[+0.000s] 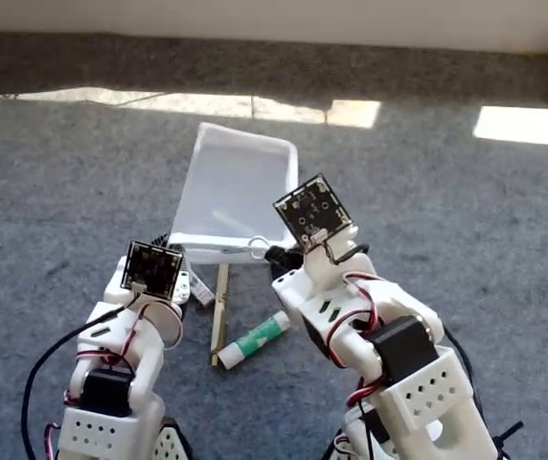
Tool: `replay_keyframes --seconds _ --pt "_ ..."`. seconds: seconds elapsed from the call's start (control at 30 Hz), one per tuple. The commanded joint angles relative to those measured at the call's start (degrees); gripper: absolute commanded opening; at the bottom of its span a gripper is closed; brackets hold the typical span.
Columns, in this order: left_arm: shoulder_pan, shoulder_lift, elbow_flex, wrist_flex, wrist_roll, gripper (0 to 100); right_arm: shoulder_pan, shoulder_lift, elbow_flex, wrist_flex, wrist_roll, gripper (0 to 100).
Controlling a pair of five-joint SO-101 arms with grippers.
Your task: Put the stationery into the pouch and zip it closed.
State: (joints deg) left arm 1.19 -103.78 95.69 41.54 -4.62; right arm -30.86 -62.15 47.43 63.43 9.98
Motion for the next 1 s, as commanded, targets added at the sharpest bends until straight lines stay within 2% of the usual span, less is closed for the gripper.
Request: replay_keyframes --seconds 0.0,0.37,0.97 --pt "-4.18 -0.66 -1.98 -1.32 -0.35 1 3.38 -1.98 -1.36 0.04 1.32 0.6" --pt "-5.67 -0.66 -2.33 -1.14 -0.35 1 10.24 -1.98 -1.36 0.04 4.57 0.6" --pt "-6.90 -0.66 -3.03 -1.05 -0.26 1 12.18 -1.98 -1.36 0.04 6.77 0.6"
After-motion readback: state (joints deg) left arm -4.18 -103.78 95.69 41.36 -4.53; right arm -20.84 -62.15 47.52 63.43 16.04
